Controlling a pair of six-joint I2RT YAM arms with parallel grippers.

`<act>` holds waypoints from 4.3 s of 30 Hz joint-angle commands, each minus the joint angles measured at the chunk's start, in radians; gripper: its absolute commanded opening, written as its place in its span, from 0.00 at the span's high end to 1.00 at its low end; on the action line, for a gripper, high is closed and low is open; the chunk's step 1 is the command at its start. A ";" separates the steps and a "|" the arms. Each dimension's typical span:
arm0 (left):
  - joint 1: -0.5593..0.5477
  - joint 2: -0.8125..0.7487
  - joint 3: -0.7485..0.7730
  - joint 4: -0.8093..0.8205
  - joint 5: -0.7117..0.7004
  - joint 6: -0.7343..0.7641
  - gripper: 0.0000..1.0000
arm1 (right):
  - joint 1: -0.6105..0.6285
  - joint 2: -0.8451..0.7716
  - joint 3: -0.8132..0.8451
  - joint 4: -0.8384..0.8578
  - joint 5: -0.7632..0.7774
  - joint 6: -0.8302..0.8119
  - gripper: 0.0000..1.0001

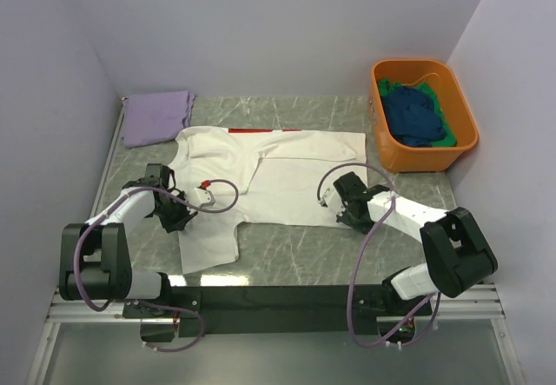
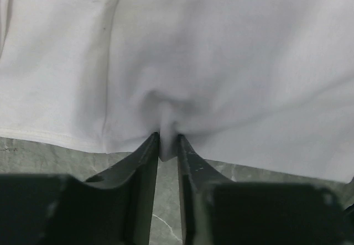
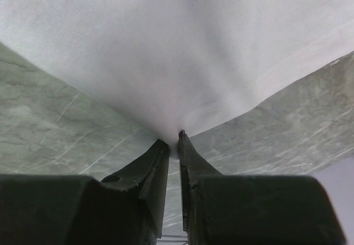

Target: Fold and stack the t-shirts

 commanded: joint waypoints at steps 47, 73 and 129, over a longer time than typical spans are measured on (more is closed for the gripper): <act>0.114 -0.270 0.129 -0.440 0.134 0.117 0.99 | 0.020 -0.257 0.013 -0.233 -0.097 -0.013 1.00; 0.171 0.431 0.838 -0.309 0.331 -0.217 0.99 | -0.224 0.363 0.705 -0.132 -0.028 -0.238 1.00; 0.085 -0.050 0.344 -0.300 0.205 -0.148 0.59 | -0.129 0.319 0.570 -0.413 -0.271 0.050 0.64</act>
